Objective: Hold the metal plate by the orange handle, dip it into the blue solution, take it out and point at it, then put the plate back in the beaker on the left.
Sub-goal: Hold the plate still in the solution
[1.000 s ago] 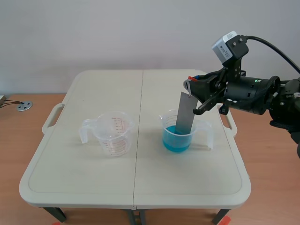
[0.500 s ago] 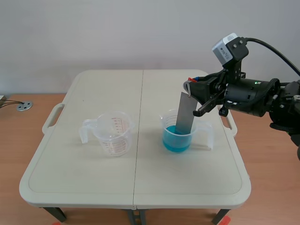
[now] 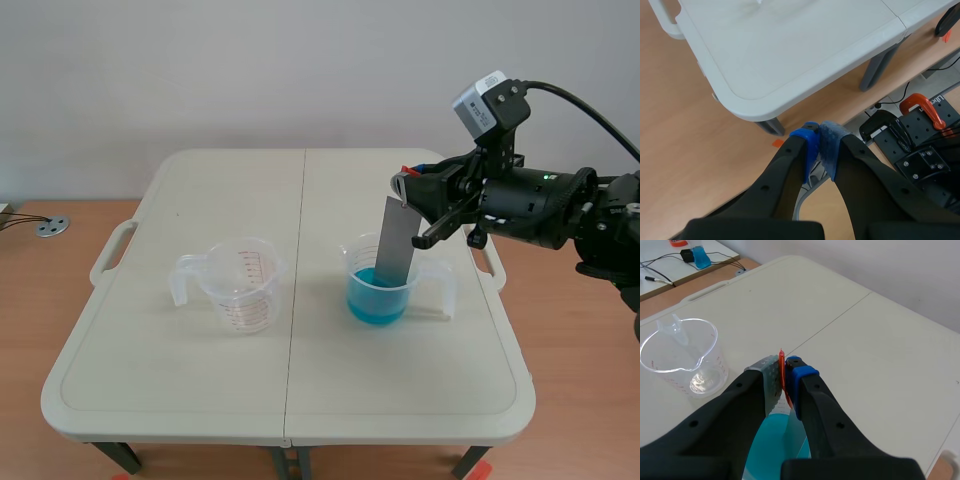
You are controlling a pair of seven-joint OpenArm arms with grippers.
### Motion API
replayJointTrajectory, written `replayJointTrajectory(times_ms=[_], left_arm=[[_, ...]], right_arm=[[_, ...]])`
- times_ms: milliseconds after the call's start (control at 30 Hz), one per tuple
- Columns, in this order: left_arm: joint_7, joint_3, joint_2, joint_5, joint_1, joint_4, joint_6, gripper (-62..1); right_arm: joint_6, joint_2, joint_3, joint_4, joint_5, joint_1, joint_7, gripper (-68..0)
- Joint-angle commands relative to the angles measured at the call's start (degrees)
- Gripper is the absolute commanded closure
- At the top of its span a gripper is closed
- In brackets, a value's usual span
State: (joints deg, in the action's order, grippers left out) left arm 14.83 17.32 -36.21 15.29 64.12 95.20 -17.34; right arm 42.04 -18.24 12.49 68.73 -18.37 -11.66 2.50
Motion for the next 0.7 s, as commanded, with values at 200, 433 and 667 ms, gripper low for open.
replayJointTrajectory(times_ms=[200,433,667], left_arm=[[3.0,0.1,0.2,2.1,-0.3,0.6,-0.1,-1.5],[3.8,0.1,0.2,4.0,-0.3,0.6,-0.1,-1.5],[3.8,0.1,0.2,4.0,-0.3,0.6,-0.1,-1.5]], right_arm=[[0.7,-0.2,0.0,-0.1,0.4,0.2,-0.7,-1.5],[0.7,-0.2,0.0,-0.1,0.4,0.2,-0.7,-1.5],[0.7,-0.2,0.0,-0.1,0.4,0.2,-0.7,-1.5]])
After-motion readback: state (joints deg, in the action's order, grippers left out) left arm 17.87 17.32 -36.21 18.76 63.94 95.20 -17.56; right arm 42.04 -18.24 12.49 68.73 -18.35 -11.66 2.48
